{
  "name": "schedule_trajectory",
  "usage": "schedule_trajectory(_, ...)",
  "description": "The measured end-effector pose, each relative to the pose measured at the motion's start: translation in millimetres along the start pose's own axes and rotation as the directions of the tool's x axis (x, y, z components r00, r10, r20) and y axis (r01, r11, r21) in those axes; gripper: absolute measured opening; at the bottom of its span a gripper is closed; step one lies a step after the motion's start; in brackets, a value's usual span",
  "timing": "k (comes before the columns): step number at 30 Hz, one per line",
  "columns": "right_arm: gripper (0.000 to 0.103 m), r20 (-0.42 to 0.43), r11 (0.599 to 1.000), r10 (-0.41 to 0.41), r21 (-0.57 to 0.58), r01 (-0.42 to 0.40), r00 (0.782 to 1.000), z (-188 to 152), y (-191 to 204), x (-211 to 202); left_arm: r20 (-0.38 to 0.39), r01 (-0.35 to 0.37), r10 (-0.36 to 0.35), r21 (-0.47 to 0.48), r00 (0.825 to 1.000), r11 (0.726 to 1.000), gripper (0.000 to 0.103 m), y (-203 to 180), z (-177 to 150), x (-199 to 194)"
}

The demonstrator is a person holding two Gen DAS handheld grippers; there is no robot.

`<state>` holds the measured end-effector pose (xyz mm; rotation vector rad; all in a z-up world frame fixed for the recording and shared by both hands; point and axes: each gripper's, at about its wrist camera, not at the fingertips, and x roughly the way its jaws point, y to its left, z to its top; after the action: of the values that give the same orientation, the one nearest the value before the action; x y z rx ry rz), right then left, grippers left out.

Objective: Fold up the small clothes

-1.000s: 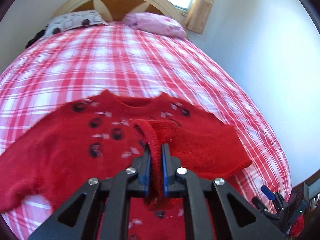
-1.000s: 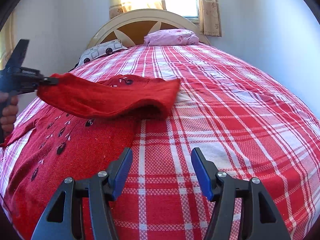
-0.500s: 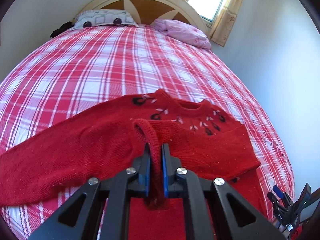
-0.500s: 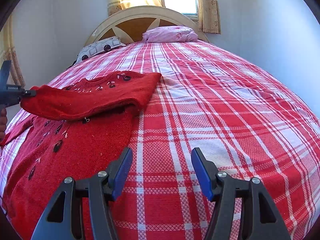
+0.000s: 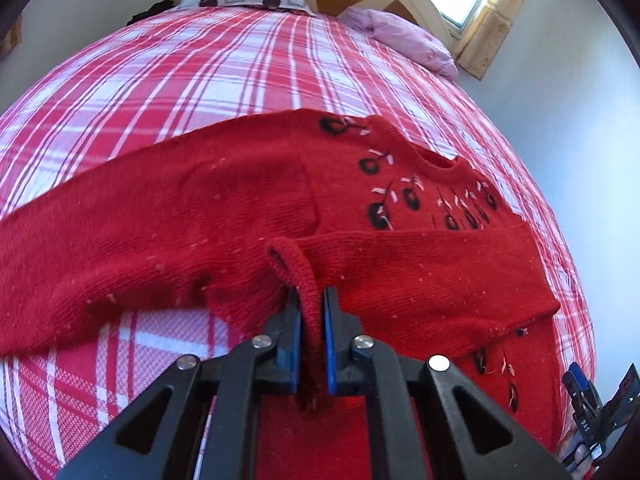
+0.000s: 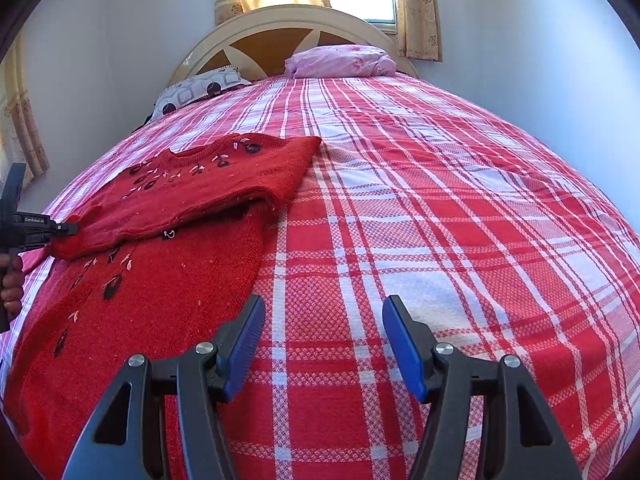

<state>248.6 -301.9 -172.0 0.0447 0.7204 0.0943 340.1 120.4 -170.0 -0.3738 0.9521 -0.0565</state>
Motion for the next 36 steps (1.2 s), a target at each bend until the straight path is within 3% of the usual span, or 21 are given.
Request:
schedule_trajectory(5, 0.062, -0.005, 1.000, -0.006, -0.007, 0.006, 1.000, -0.2, 1.4, 2.1, 0.011, 0.014, -0.014, -0.023, 1.000, 1.000, 0.010, 7.2, 1.4, -8.9)
schedule_trajectory(10, 0.065, -0.028, 1.000, -0.004, -0.017, 0.004, 1.000, -0.4, 3.3, 7.1, -0.020, 0.009, -0.009, 0.013, 1.000, 1.000, 0.012, 2.7, -1.7, 1.6)
schedule_trajectory(16, 0.066, -0.002, 1.000, -0.005, -0.004, 0.005, 1.000, 0.0, 2.9, -1.2, -0.004, -0.009, 0.009, 0.004, 1.000, 1.000, 0.041, 1.8, -6.2, 1.7)
schedule_trajectory(18, 0.066, 0.024, 0.999, -0.021, -0.034, 0.022, 0.999, 5.5, 7.5, -11.8, 0.016, -0.026, 0.026, 0.027, 1.000, 0.999, 0.064, -1.0, -7.6, -6.7)
schedule_trajectory(21, 0.066, 0.078, 0.992, -0.001, -0.123, 0.011, 0.997, 27.9, 30.1, -25.6, 0.100, -0.099, 0.090, 0.089, 0.991, 0.991, 0.088, -5.1, -12.6, -24.7)
schedule_trajectory(25, 0.066, 0.055, 0.976, 0.147, -0.171, -0.136, 0.988, 65.9, 61.2, -9.8, 0.098, -0.151, 0.140, 0.119, 0.985, 0.981, 0.090, -3.3, -14.3, -19.5)
schedule_trajectory(28, 0.066, 0.027, 0.967, 0.152, -0.212, -0.143, 0.988, 86.0, 86.5, 21.8, 0.066, -0.233, 0.227, 0.106, 0.972, 0.967, 0.090, 3.1, -16.1, -5.3)
schedule_trajectory(30, 0.066, -0.032, 0.963, 0.150, -0.222, -0.154, 0.988, 89.8, 96.3, 50.2, 0.041, -0.243, 0.240, 0.098, 0.970, 0.965, 0.091, 9.4, -21.9, 1.7)
schedule_trajectory(33, 0.066, -0.233, 0.972, 0.082, -0.196, -0.129, 0.969, 82.0, 99.1, 103.4, 0.061, -0.237, 0.232, 0.086, 0.971, 0.968, 0.096, 14.6, -25.5, 0.5)
schedule_trajectory(36, 0.066, -0.214, 0.977, 0.092, -0.168, -0.129, 0.973, 85.1, 97.5, 98.7, 0.068, -0.223, 0.217, 0.095, 0.974, 0.970, 0.098, 15.3, -27.6, 1.0)
